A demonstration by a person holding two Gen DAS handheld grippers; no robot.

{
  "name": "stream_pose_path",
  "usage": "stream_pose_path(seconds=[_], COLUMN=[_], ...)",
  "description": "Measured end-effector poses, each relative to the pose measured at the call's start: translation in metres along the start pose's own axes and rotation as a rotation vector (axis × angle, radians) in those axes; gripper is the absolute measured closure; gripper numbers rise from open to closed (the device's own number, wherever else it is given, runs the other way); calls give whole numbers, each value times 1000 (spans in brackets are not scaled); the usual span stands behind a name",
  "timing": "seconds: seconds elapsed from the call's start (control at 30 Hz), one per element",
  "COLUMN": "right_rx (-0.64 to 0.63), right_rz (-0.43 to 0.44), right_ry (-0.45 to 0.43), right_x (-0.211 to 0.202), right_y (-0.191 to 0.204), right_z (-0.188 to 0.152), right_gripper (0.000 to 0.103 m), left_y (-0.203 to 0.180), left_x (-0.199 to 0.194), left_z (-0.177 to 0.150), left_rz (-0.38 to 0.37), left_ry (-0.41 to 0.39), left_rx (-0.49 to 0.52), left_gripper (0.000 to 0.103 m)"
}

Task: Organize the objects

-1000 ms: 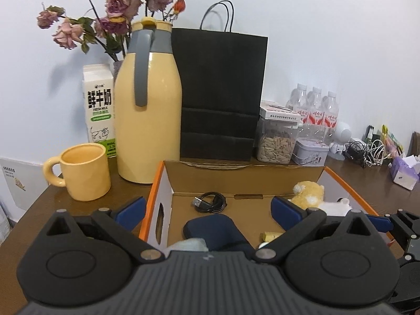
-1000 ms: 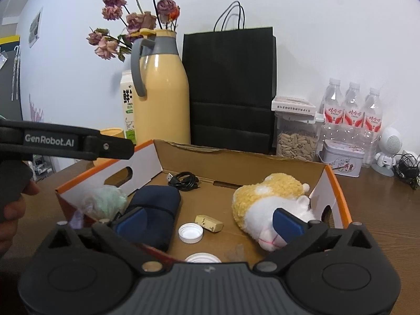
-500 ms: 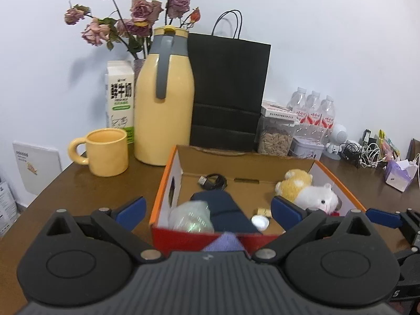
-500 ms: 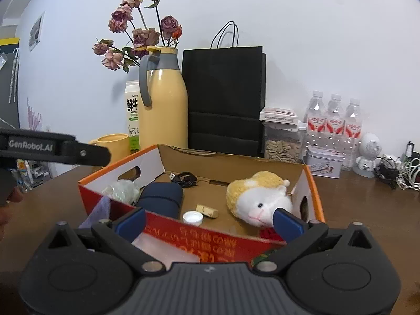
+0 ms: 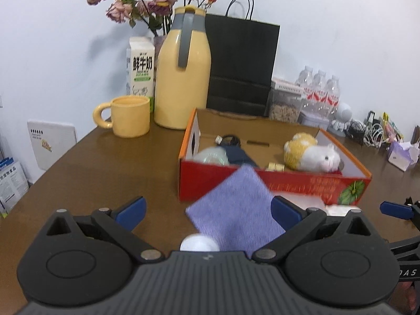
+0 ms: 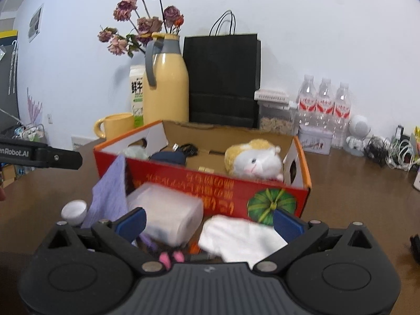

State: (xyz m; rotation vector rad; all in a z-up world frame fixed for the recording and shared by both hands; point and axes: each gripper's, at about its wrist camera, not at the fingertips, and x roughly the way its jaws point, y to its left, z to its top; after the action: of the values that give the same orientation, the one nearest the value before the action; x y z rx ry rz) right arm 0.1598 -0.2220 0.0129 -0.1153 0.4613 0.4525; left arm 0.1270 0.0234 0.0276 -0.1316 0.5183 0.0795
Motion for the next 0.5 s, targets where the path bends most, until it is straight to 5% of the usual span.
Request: stream_pose_path(seconds=[0.5], right_rx=[12], right_rz=[75], right_ry=[167], right_x=[-4], right_y=[27], right_z=[-32], right_gripper=[0], left_y=[13], left_x=[-14], left_z=[-39], left_rz=[-14], left_ry=[78], left_rx=[-44], left_gripper=[0])
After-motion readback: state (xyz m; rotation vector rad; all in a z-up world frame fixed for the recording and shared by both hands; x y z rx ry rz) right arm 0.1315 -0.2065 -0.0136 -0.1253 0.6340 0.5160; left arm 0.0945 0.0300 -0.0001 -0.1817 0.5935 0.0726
